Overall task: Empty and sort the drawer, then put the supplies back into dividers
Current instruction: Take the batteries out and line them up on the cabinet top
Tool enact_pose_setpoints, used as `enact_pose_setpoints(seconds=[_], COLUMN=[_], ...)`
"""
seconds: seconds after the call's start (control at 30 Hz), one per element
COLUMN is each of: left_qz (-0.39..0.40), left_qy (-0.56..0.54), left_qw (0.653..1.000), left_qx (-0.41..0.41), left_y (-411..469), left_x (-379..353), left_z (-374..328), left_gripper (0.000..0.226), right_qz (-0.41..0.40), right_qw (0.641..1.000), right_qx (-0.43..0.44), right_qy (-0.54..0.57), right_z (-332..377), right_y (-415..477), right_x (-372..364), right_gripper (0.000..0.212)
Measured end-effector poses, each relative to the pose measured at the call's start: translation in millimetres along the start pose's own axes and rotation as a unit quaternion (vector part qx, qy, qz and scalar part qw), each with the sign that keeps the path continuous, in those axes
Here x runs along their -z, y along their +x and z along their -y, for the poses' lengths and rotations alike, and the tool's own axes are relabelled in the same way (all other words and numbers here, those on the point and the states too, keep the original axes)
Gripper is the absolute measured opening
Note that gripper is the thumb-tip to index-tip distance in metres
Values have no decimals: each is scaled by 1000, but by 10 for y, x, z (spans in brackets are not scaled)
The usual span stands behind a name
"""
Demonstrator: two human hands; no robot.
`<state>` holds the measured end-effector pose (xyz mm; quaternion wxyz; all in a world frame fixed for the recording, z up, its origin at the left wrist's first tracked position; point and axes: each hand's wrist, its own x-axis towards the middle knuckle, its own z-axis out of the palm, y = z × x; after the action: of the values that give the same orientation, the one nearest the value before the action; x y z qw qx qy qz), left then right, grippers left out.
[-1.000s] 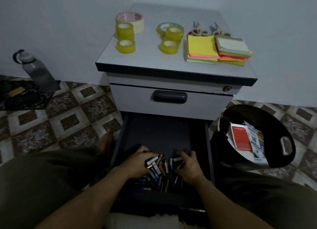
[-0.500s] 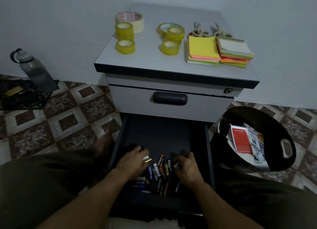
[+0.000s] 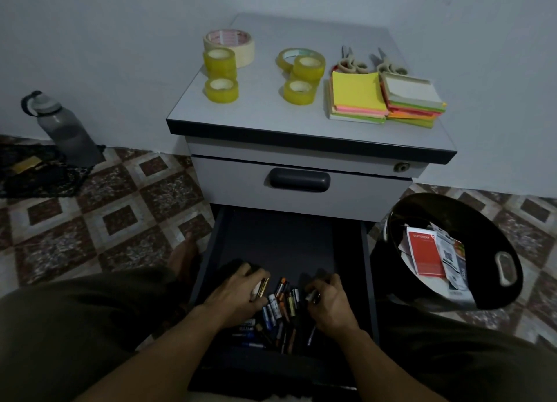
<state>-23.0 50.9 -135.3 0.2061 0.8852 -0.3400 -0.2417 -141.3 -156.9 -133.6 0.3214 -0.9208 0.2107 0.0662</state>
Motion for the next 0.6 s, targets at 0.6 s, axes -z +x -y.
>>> enact_pose_setpoints(seconds=[0.6], left_qz=[45], left_qy=[40], left_qw=[994], left_qx=[-94], left_y=[136], left_x=[73], left_z=[20], left_gripper=[50], right_qz=[31], right_qw=[999], right_qx=[32], right_qy=[-14], right_z=[57], right_y=[47], right_x=[4], right_gripper=[30])
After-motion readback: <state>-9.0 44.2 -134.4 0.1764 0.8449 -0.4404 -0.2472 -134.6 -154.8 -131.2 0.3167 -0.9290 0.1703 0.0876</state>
